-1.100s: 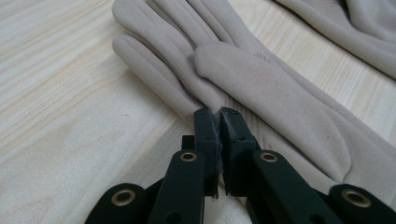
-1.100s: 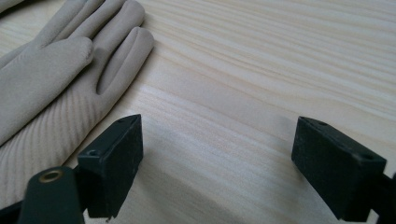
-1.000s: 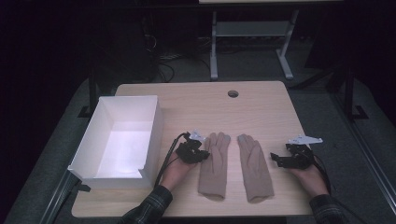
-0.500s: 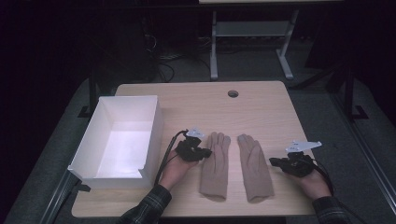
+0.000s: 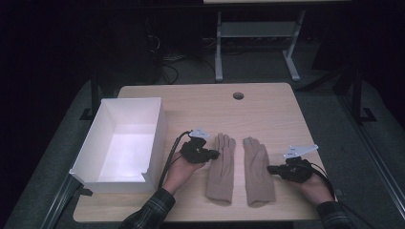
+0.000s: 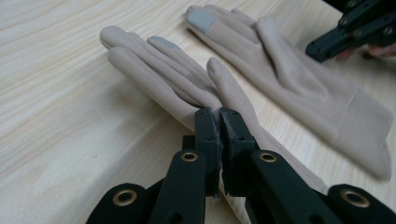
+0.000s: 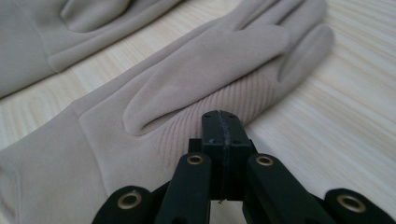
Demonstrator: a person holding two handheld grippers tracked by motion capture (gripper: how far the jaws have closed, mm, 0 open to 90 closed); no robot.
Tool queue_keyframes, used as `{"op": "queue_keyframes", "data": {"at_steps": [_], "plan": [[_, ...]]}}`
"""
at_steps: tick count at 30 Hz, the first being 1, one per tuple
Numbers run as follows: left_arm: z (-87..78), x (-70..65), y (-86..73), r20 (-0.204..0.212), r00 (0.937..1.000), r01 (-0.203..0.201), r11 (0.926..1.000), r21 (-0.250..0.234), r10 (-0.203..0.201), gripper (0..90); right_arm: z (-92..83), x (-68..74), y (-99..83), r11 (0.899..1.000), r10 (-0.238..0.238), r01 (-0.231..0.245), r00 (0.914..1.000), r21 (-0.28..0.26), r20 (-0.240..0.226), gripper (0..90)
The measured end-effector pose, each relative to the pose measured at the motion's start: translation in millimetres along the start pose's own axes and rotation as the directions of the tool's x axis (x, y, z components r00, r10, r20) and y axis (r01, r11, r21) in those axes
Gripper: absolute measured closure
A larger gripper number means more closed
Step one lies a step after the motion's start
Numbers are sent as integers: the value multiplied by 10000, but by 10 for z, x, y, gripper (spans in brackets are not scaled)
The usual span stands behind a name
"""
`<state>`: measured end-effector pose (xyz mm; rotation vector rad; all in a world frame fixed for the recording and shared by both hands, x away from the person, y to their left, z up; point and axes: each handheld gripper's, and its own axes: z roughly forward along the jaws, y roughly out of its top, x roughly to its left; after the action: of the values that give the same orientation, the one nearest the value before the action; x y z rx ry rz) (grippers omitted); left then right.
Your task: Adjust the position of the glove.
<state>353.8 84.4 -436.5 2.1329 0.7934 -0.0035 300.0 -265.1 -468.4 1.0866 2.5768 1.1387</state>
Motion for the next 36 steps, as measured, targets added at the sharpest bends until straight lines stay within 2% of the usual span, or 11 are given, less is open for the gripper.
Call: {"op": "queue_keyframes", "data": {"at_steps": [2, 5, 10, 20, 27, 36], "plan": [[4, 0, 11, 80, 9999, 96, 9999, -67, -96, 865, 39, 35, 29, 9999, -105, 105, 9998, 41, -170, 900], [13, -16, 30, 108, 9999, 22, 10000, -89, -22, 865, 80, 80, 58, 9998, -202, 205, 9993, 74, -314, 900], [26, -17, 58, 117, 9999, 31, 9999, -163, -29, 864, 135, 127, 93, 9987, -511, 514, 9978, 58, -420, 900], [73, -8, 141, 213, 9998, -35, 9998, -220, 40, 864, 177, 156, 125, 9985, -533, 537, 9971, 55, -543, 900], [120, 13, 220, 352, 9994, 40, 9989, -459, -24, 864, 216, 159, 154, 9987, -503, 507, 9966, 34, -650, 900], [149, -23, 337, 441, 9989, -113, 9974, -710, 145, 865, 250, 174, 176, 9986, -525, 527, 9961, 7, -711, 900]]}}
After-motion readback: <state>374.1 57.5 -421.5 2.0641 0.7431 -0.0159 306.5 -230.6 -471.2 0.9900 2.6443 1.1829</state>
